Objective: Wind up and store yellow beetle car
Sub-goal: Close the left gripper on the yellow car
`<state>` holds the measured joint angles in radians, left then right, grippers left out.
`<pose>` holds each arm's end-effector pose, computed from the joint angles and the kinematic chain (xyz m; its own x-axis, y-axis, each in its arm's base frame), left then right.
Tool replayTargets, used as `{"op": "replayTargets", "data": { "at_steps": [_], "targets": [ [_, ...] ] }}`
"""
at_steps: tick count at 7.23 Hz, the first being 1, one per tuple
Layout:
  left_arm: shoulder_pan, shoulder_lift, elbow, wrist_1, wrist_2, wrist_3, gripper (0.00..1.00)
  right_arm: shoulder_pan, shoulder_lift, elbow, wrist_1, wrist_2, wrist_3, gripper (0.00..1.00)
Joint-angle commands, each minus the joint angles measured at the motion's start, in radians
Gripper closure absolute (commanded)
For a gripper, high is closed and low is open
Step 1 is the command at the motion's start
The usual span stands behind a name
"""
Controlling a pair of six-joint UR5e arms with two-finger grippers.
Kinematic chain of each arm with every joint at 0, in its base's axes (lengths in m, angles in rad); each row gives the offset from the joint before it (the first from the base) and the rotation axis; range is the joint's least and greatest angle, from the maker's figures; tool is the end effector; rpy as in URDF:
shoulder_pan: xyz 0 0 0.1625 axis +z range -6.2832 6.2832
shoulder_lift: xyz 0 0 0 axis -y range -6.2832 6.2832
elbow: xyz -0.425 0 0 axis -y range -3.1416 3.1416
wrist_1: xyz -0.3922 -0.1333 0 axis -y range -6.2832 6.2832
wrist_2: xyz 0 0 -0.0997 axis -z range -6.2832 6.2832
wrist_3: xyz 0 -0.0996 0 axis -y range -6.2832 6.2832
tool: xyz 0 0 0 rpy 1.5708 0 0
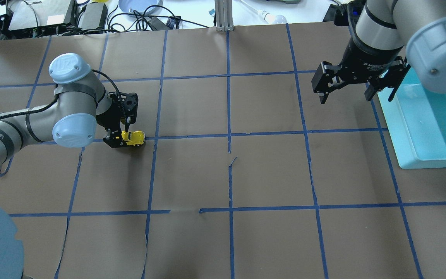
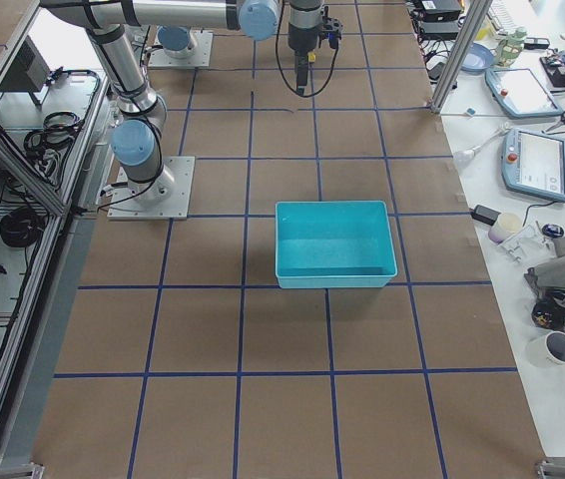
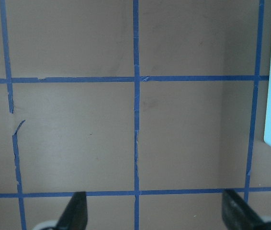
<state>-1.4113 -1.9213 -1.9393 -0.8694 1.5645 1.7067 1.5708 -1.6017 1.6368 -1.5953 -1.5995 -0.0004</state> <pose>-0.0466 -0.5534 0.2020 -0.0236 0.9996 0.0166 0.9997 0.0237 -0.0086 0.1304 -0.4775 0.4729 -0.9996 -0.0007 0.0287 -0.0004 0.9999 0.0106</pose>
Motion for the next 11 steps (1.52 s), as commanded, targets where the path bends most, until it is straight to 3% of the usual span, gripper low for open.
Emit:
{"op": "replayTargets", "data": {
  "at_steps": [1, 5, 6, 11],
  "targets": [
    [0.000, -0.002, -0.001, 0.000, 0.000, 0.004, 0.26, 0.000, -0.001, 0.000, 0.000, 0.007, 0.000, 0.00],
    [0.002, -0.019, 0.003, 0.003, 0.005, 0.004, 0.33, 0.000, -0.001, 0.000, 0.000, 0.007, -0.001, 0.00],
    [0.002, -0.021, 0.005, 0.007, 0.008, -0.002, 0.74, 0.000, -0.001, 0.000, 0.000, -0.003, -0.001, 0.00],
    [0.084, -0.019, -0.001, 0.006, 0.008, 0.043, 0.74, 0.000, -0.003, 0.000, 0.003, -0.004, -0.001, 0.00]
  ]
}}
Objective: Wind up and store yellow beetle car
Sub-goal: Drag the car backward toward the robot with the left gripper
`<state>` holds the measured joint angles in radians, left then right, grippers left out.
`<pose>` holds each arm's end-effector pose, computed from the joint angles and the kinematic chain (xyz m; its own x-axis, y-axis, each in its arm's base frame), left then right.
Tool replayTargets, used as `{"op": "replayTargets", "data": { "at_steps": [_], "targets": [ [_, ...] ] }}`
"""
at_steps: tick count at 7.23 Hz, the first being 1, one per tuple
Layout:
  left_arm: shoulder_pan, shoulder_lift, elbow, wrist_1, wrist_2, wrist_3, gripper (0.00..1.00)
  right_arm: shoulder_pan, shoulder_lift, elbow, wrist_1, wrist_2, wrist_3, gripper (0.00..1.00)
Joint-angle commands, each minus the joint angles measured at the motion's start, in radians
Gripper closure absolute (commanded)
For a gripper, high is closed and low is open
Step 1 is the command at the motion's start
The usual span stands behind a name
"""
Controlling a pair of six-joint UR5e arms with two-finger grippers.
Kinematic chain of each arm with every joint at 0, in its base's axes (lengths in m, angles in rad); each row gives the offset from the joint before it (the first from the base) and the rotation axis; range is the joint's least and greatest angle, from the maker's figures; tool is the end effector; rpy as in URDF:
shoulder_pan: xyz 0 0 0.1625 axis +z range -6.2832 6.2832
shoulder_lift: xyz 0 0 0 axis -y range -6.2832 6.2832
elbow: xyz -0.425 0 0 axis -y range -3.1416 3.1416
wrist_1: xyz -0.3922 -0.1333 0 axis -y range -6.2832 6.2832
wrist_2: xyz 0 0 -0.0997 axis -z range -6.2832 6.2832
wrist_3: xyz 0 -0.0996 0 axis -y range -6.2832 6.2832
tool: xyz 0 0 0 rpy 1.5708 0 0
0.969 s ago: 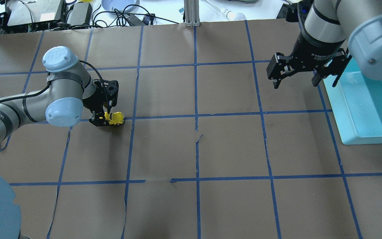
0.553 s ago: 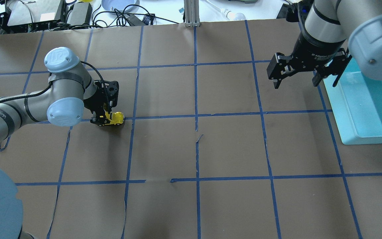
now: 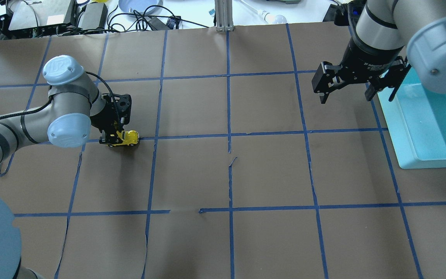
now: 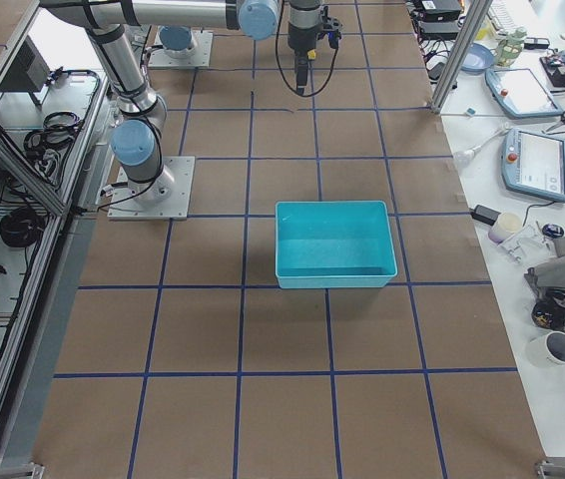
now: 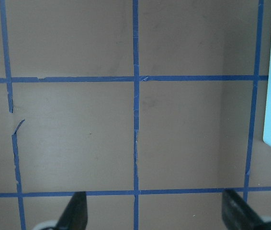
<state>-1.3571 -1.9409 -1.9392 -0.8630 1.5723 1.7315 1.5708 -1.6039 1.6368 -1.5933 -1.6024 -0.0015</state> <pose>-0.0155 -0.5563 0.1921 -0.0529 0.9981 0.0306 0.9986 0.0530 -0.0034 0.1302 -0.4766 0.4738 -0.9995 -0.0018 0.0316 -0.0015 0.9999 0.0104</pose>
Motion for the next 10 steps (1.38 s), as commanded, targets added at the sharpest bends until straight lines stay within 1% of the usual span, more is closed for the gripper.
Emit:
{"op": "replayTargets", "data": {
  "at_steps": [1, 3, 7, 9, 10],
  "targets": [
    [0.056, 0.000, -0.001, -0.001, -0.005, 0.039, 0.74, 0.000, -0.001, 0.000, 0.001, -0.001, 0.000, 0.00],
    [0.111, 0.000, -0.003, -0.004, -0.009, 0.062, 0.74, 0.000, -0.002, -0.002, 0.003, -0.002, 0.000, 0.00],
    [0.159, 0.002, -0.006, -0.002, 0.000, 0.170, 0.73, 0.000, -0.001, 0.000, 0.003, 0.001, 0.000, 0.00],
    [0.167, 0.003, -0.006, -0.001, 0.000, 0.186, 0.71, 0.000, -0.002, 0.000, 0.010, -0.002, 0.000, 0.00],
    [0.168, 0.003, -0.006, -0.001, 0.000, 0.186, 0.67, 0.000, -0.001, 0.000, 0.010, -0.001, 0.003, 0.00]
  ]
}}
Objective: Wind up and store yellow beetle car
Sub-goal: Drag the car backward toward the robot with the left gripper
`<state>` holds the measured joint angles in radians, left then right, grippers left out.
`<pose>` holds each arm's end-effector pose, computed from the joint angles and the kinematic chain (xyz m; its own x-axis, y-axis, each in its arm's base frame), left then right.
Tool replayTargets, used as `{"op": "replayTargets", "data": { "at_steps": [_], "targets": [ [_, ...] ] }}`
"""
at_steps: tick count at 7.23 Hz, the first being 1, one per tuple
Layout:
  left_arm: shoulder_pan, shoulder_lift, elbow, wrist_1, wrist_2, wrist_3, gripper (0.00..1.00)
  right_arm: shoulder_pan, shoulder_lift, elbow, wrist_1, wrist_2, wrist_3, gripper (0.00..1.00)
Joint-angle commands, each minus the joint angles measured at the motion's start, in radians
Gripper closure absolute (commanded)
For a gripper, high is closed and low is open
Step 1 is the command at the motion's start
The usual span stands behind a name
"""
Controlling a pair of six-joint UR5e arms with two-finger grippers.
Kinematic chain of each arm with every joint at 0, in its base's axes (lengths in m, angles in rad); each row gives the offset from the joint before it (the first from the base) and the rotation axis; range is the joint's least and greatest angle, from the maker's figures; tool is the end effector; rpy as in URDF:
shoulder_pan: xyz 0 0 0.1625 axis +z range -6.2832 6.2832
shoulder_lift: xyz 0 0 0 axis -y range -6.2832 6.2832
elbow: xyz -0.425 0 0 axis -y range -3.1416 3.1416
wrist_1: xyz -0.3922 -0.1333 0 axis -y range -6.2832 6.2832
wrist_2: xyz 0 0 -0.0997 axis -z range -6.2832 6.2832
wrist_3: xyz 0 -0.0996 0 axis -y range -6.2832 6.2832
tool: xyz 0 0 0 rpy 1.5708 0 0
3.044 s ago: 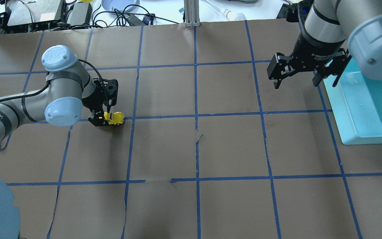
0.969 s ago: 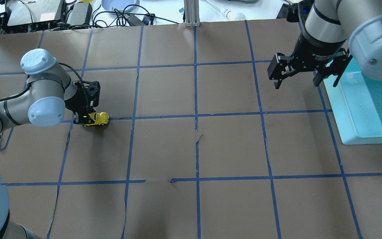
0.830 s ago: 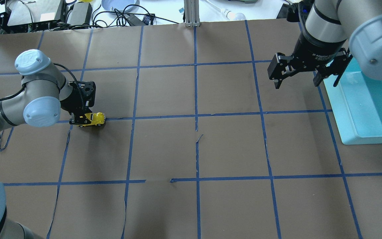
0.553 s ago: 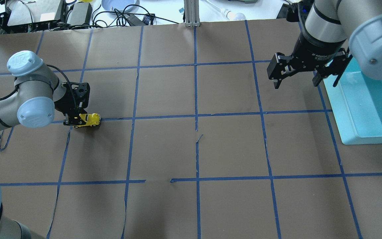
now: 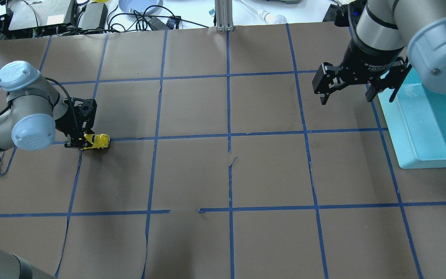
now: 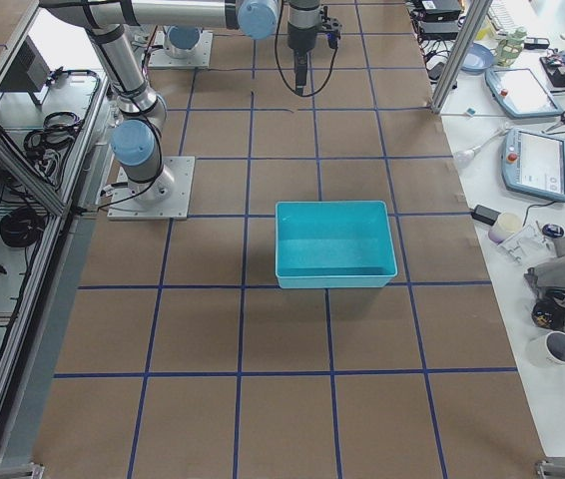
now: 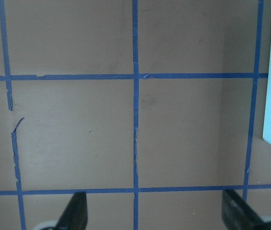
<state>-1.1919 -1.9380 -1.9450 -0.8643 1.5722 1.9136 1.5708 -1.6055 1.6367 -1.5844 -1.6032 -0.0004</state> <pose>0.0753 -0.5491 0.1913 -0.0359 0.9988 0.0333 0.9993 0.0362 -0.0104 0.1301 -0.4752 0.4737 -0.9995 -0.0010 0.0324 -0.0004 0.9998 0.0176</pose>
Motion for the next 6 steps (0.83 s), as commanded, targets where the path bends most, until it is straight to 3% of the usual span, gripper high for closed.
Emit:
{"op": "replayTargets", "data": {
  "at_steps": [1, 2, 3, 6],
  "targets": [
    [0.003, 0.002, 0.001, 0.001, 0.000, 0.002, 0.49, 0.000, -0.001, 0.000, 0.001, 0.000, 0.000, 0.00],
    [0.003, 0.004, 0.003, 0.004, 0.000, -0.002, 0.26, 0.000, 0.001, 0.000, 0.000, 0.009, -0.004, 0.00],
    [0.003, 0.013, 0.003, 0.004, 0.002, -0.005, 0.20, 0.002, -0.001, 0.000, 0.001, 0.014, -0.004, 0.00],
    [0.000, 0.016, 0.005, 0.007, 0.000, -0.011, 0.20, 0.002, 0.002, 0.000, 0.000, 0.012, -0.050, 0.00]
  ]
}}
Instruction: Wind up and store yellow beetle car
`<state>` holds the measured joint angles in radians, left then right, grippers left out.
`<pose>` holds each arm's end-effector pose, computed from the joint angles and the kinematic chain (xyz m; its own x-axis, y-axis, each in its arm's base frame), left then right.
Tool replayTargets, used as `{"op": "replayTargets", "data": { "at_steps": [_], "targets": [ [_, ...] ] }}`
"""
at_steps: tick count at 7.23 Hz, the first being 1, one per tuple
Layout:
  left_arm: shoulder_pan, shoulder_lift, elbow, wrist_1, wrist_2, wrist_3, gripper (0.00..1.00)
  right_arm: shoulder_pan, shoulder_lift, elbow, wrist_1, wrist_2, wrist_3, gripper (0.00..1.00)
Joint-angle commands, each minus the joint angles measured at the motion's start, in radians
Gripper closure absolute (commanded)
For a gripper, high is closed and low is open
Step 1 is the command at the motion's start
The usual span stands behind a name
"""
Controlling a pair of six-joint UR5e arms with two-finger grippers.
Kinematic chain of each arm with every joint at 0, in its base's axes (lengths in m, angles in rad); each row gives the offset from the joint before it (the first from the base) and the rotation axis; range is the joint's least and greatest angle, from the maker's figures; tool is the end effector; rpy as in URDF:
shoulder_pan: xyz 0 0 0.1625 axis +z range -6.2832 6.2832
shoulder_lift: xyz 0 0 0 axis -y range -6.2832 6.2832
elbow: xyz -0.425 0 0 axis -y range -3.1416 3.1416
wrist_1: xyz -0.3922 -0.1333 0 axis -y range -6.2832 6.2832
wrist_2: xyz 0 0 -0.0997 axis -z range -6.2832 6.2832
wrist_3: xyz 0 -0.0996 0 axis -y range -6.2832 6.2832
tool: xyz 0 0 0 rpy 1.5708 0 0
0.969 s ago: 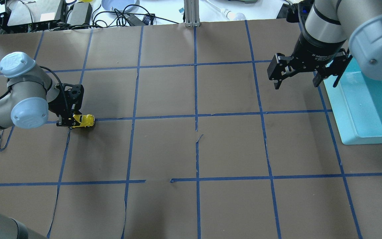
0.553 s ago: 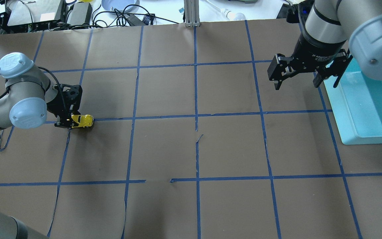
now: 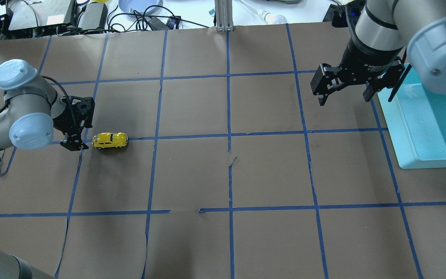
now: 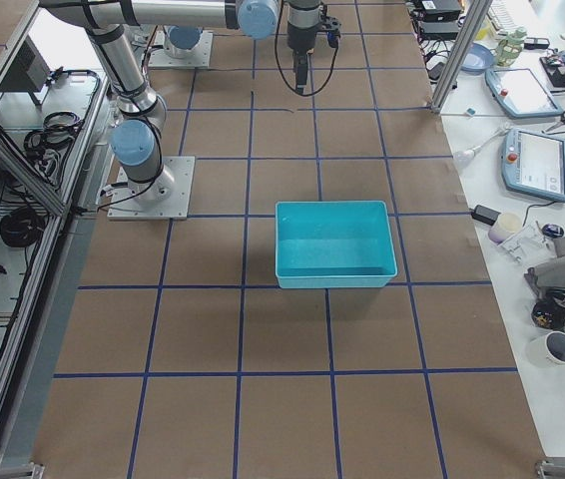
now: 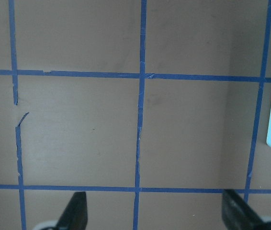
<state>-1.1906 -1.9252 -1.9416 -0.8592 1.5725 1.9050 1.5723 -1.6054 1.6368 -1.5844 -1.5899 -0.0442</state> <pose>0.0765 -0.5502 0.2000 -0.0459 0.9989 0.0134 0.9989 0.0460 -0.0029 0.1321 -0.4750 0.4736 -0.9988 -0.0460 0.0183 -0.0457 0.9988 0.0186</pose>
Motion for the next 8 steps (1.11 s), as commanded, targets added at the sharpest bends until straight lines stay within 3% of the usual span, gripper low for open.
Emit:
{"op": "replayTargets", "data": {
  "at_steps": [1, 3, 5, 7, 8],
  "targets": [
    [-0.006, 0.005, 0.004, 0.002, 0.000, -0.003, 0.20, 0.000, 0.001, 0.000, 0.000, -0.004, -0.002, 0.00],
    [-0.017, 0.014, 0.006, 0.002, -0.002, -0.015, 0.20, 0.000, 0.001, 0.000, 0.001, -0.012, -0.011, 0.00],
    [-0.096, 0.058, 0.007, -0.003, -0.012, -0.165, 0.20, 0.000, 0.001, 0.000, 0.000, -0.012, -0.013, 0.00],
    [-0.234, 0.124, 0.062, -0.047, -0.011, -0.498, 0.20, 0.000, -0.001, 0.002, 0.001, -0.016, -0.014, 0.00],
    [-0.289, 0.164, 0.128, -0.142, -0.009, -0.694, 0.20, 0.000, -0.001, 0.003, 0.001, -0.018, -0.014, 0.00]
  ]
}}
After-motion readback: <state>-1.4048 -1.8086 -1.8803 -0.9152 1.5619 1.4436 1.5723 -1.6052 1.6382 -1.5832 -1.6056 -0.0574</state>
